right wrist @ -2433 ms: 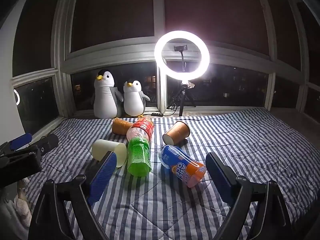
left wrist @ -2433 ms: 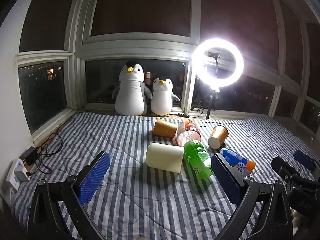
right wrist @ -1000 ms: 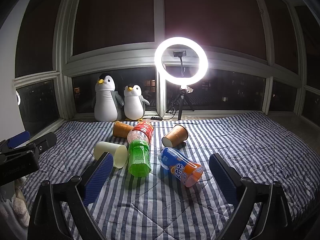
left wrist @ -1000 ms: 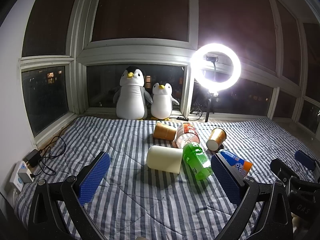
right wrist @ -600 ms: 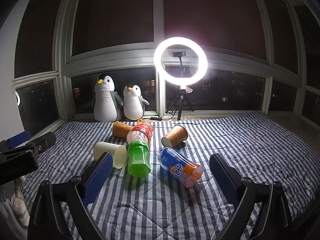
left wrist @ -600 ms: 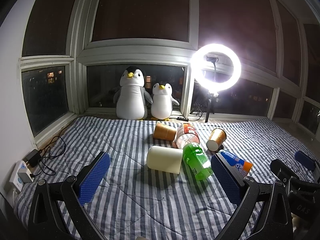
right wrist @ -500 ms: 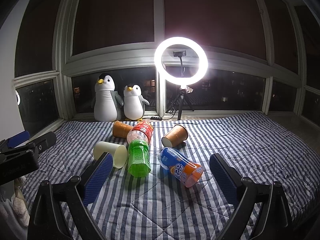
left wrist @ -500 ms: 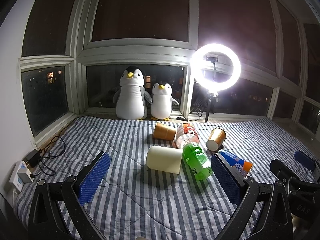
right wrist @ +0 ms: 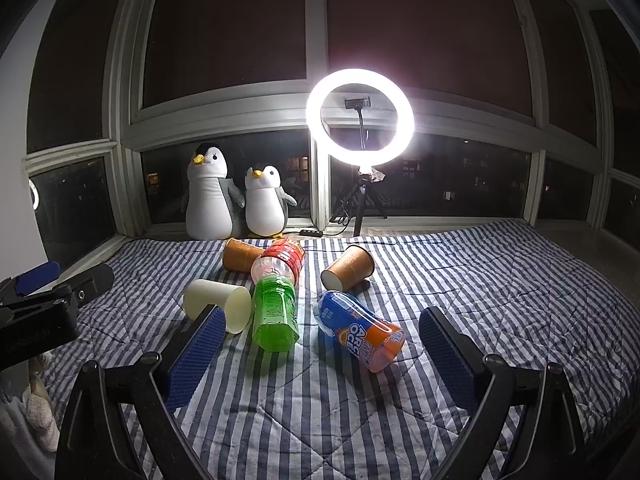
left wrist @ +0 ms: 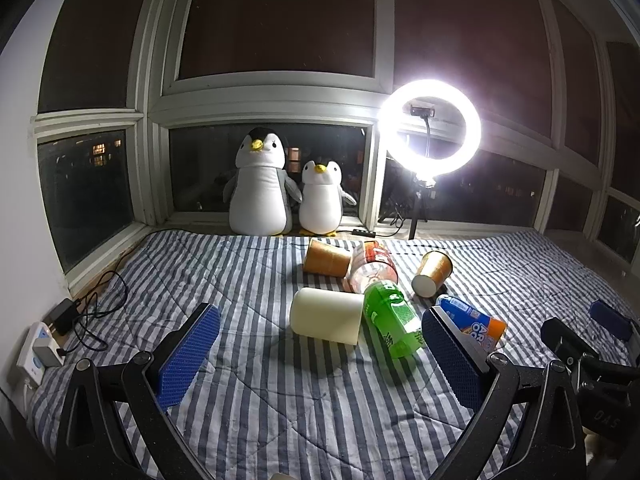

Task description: Flip cup upside down

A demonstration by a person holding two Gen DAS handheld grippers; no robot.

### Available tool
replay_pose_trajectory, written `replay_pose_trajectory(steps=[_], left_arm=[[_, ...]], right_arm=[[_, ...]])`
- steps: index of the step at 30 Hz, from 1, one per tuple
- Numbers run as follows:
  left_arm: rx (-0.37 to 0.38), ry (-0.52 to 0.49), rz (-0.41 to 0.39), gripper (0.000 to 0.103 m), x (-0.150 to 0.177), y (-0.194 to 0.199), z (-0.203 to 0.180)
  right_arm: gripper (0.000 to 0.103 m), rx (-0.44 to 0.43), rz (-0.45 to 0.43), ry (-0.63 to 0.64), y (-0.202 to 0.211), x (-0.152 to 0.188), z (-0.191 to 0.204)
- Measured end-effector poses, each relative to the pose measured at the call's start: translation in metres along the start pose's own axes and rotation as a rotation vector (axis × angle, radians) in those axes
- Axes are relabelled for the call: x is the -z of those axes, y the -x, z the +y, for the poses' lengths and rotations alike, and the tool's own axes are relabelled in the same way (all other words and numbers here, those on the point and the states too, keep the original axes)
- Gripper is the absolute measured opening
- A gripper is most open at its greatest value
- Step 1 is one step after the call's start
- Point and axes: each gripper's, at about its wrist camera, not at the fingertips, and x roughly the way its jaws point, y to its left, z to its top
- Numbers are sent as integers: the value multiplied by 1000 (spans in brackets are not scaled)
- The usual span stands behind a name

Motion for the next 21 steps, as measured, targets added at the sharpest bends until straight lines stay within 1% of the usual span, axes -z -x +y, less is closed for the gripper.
replay_pose_trajectory(steps=[12,21], left_arm=[[9,-25,38,102,-5,-23,-8],[27,-44,110,102,-13,-63,-16]], right_arm=[[96,12,13,-15,-9,5,-9],[96,27,29,-34,-16,9,-20]])
